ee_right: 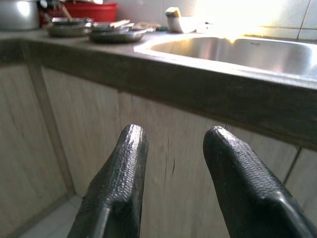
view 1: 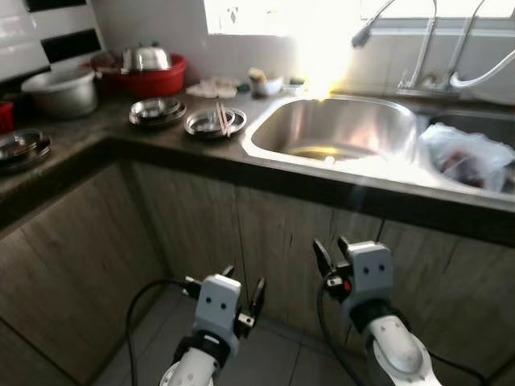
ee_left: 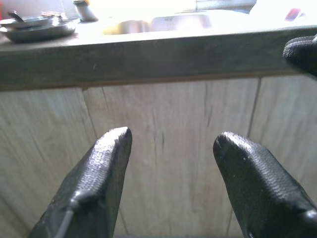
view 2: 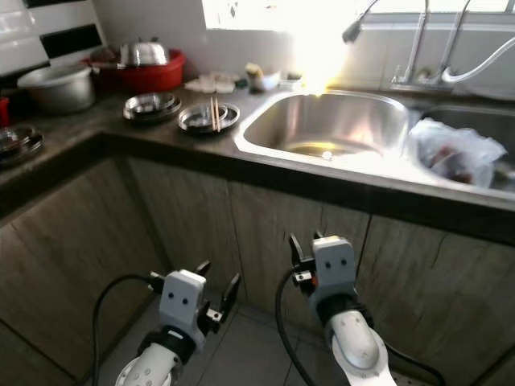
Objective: Kitchen organization
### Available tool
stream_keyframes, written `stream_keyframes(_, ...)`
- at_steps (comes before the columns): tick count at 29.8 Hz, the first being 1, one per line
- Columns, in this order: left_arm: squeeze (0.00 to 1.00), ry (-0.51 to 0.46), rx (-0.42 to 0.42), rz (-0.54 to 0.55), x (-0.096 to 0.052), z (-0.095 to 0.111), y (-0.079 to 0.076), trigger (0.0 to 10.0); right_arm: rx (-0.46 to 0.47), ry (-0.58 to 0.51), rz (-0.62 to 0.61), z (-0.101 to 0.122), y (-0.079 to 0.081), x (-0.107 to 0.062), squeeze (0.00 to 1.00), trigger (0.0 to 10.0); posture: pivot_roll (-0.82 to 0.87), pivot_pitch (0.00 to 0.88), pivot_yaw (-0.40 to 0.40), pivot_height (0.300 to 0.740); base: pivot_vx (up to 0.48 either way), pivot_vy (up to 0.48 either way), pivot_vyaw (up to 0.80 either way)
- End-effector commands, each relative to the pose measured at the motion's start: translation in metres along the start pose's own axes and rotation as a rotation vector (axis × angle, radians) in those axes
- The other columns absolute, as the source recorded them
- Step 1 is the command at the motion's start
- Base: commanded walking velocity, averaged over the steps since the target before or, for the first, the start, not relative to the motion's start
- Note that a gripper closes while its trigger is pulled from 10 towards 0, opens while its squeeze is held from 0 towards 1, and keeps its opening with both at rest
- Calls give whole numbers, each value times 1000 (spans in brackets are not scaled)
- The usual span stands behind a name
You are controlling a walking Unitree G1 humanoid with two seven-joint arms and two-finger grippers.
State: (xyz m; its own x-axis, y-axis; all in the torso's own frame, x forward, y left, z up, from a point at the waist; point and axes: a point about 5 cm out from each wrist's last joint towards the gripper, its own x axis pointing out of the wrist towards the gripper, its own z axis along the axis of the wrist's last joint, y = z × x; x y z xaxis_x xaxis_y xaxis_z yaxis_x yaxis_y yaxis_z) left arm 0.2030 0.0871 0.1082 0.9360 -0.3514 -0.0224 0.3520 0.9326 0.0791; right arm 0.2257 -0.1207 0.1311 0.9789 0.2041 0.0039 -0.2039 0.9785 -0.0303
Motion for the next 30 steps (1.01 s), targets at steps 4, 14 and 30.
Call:
stream_keyframes(4,0,16,-5,30,-2,-2,5,10000,11,25,25,-5,8,-2,0,10000,10,0,-5,740,-64,0,0)
stream_keyframes(14,0,26,-2,28,-2,-3,5,10000,-1,31,23,-8,4,-2,0,10000,10,0,-7,740,0,0,0)
stream_keyframes(30,0,27,3,25,-3,-4,4,10000,-27,6,53,-6,6,0,0,10000,10,0,-4,740,0,0,784)
